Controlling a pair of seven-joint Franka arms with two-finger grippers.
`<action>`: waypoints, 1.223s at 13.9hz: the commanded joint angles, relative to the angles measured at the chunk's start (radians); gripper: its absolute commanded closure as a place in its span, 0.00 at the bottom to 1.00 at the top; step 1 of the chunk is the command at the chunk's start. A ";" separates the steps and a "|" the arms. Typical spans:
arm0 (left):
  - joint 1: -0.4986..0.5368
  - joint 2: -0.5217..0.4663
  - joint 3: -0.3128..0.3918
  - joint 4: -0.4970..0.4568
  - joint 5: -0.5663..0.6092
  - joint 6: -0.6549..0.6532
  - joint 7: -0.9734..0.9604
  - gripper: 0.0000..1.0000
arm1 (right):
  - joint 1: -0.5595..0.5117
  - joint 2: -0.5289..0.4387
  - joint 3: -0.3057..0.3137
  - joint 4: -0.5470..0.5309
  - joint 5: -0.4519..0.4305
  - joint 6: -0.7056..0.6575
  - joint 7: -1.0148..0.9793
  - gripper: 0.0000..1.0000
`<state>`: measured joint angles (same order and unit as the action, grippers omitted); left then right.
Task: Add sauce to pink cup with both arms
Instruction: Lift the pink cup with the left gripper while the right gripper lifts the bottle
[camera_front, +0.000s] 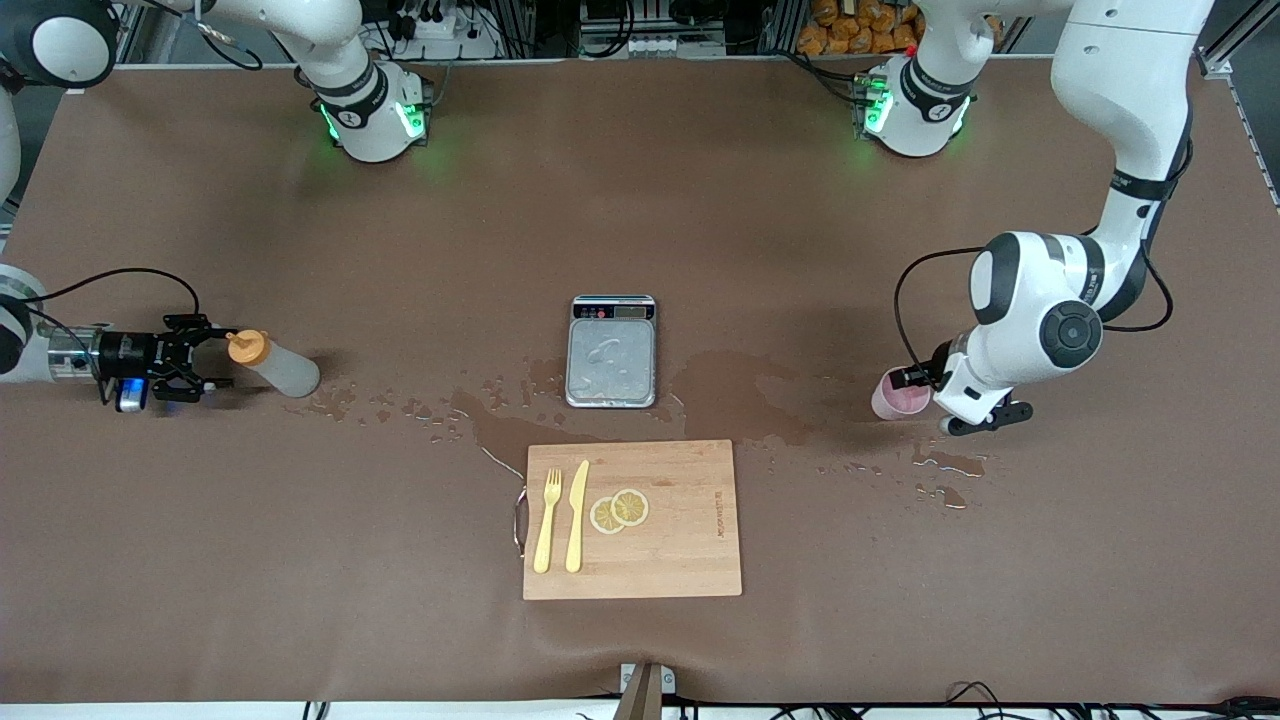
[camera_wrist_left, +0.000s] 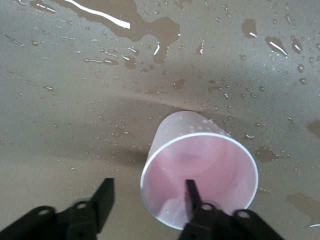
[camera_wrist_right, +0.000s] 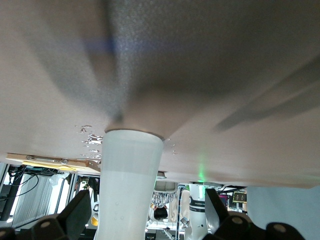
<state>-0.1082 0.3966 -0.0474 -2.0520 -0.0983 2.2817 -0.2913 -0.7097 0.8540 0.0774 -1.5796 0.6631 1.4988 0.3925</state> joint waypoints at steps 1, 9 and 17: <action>-0.002 -0.001 0.001 -0.002 0.023 0.016 0.001 1.00 | -0.007 0.014 0.021 0.027 0.018 -0.031 0.046 0.00; 0.001 -0.002 0.003 0.013 0.025 0.016 0.001 1.00 | 0.045 0.031 0.021 0.015 0.059 -0.040 0.054 0.00; 0.002 -0.070 0.000 0.044 0.022 0.010 -0.022 1.00 | 0.090 0.042 0.021 0.013 0.059 -0.041 0.054 0.00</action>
<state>-0.1024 0.3839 -0.0450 -1.9957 -0.0967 2.2948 -0.2923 -0.6331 0.8871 0.0986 -1.5792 0.7033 1.4703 0.4273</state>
